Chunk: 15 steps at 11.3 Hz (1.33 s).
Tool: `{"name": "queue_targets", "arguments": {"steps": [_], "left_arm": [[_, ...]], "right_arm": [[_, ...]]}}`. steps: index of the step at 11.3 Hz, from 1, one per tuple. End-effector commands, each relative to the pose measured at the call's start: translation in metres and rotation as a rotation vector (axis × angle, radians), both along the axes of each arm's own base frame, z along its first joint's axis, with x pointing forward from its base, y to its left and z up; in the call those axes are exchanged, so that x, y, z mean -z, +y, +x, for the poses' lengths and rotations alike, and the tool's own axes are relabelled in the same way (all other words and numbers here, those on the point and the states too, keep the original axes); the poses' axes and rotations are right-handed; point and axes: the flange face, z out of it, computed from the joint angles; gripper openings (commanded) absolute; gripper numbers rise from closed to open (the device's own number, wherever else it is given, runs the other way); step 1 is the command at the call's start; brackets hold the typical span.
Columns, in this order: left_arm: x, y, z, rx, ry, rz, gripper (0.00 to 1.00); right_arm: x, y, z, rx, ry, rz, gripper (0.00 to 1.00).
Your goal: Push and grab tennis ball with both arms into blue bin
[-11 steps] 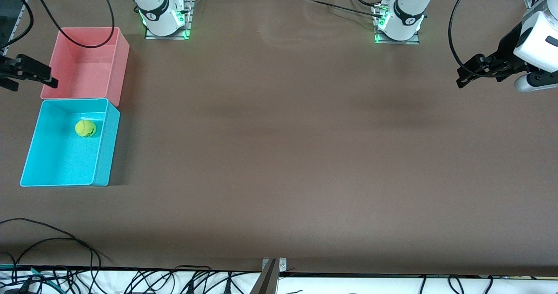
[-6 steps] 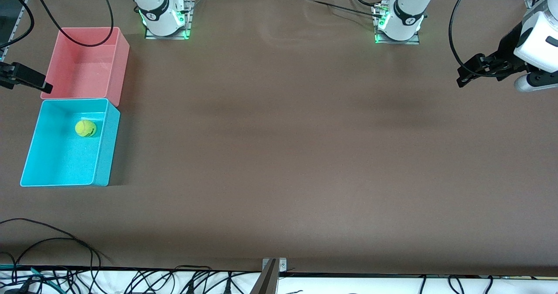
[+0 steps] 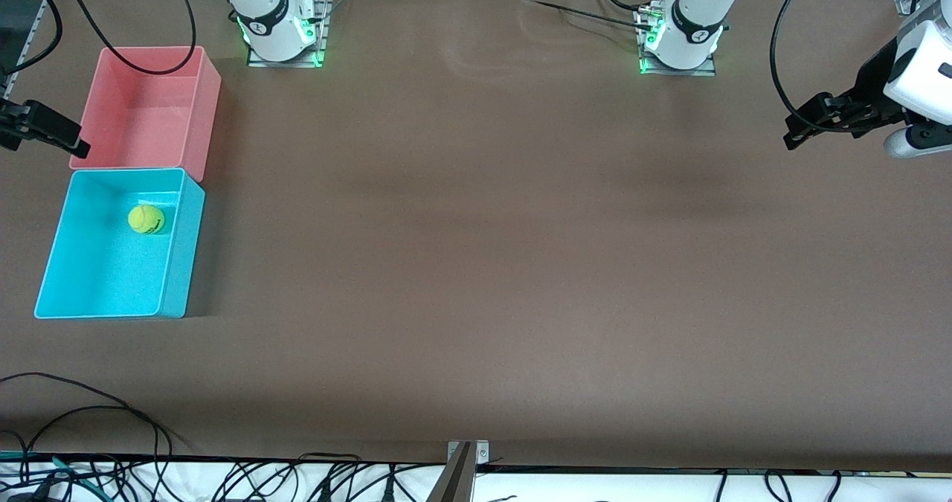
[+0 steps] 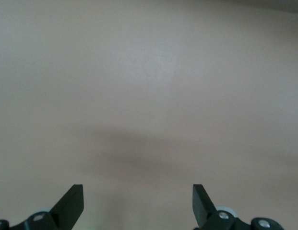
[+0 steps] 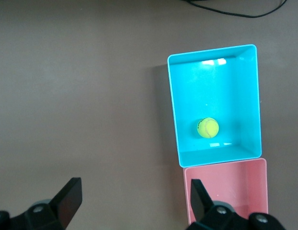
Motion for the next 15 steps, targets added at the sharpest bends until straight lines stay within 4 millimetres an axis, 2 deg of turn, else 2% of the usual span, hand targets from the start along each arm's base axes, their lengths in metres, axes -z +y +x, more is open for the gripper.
{"name": "queue_targets", "arguments": {"steps": [1, 4, 15], "left_arm": [[-0.004, -0.001, -0.004, -0.005, 0.0, 0.024, 1.0], [-0.005, -0.001, -0.004, -0.003, -0.001, 0.024, 1.0], [-0.003, -0.004, -0.004, 0.0, 0.002, 0.023, 1.0]], "right_arm": [[-0.001, 0.008, -0.009, 0.033, -0.006, -0.004, 1.0], [0.005, 0.009, -0.011, 0.122, 0.016, -0.004, 1.0], [0.013, 0.014, -0.006, 0.048, 0.004, 0.038, 1.0]]}}
